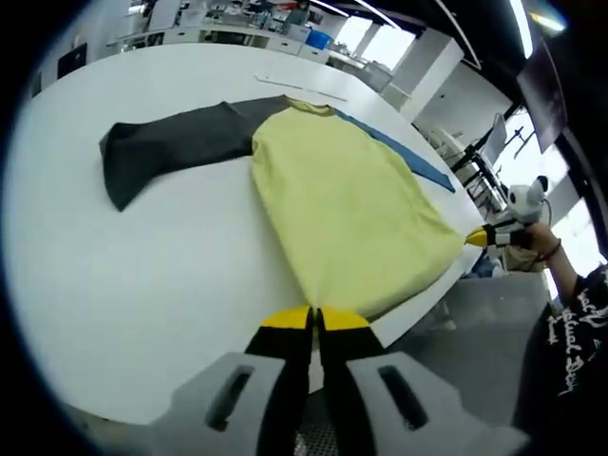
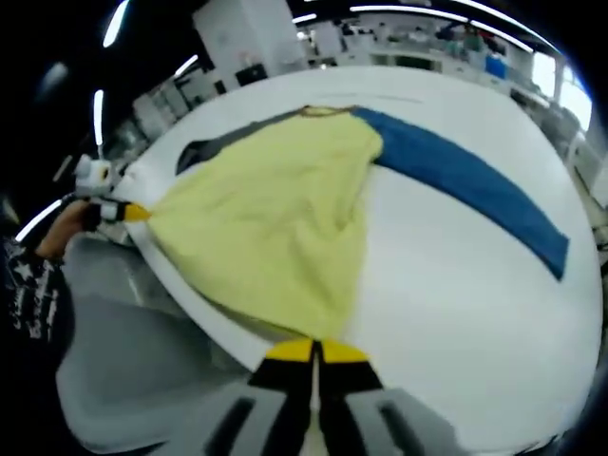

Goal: Fold the garment on the visible template until the final outline fits inside the template.

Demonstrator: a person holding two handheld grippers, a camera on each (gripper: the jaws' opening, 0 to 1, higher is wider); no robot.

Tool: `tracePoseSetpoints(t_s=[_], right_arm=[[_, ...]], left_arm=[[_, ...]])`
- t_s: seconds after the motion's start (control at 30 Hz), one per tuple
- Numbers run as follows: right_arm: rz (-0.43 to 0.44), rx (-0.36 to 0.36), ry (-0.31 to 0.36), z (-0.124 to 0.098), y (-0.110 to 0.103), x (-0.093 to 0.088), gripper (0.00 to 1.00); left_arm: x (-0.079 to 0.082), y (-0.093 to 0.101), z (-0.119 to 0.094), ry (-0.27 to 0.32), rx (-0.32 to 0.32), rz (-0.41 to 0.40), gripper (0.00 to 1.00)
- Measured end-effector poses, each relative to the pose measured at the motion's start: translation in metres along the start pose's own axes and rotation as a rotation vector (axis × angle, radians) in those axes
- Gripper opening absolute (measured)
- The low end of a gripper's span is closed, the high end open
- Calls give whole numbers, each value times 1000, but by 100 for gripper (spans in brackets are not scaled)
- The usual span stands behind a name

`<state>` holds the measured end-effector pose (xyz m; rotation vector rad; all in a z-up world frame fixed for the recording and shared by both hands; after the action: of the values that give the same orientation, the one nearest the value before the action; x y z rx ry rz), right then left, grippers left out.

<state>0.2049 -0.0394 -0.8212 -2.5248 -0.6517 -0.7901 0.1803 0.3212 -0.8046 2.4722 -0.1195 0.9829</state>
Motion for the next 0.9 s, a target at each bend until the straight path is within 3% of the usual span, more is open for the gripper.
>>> tracePoseSetpoints(t_s=[0.63,0.83,0.9], right_arm=[[21,-30,-24,4,-3,-15,0],[70,-17,-16,2,-4,-15,0],[68,-10,-19,0,-4,-14,7]], left_arm=[[-13,-3,2,-38,19,17,0],[-13,-6,1,-25,1,127,1],[-13,-7,-1,-26,-4,131,2]])
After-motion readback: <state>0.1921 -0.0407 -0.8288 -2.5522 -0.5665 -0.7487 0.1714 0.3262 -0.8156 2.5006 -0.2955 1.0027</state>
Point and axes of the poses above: the point that each gripper's makers call its tool centre point, and the gripper's own axes: z roughly forward along the fingers, y roughly to its right, x roughly out of its top, the point moved 1 cm from there along -z, roughly backward along the fingers, and after that the axes turned 9 degrees about y, right-handed, at the moved point
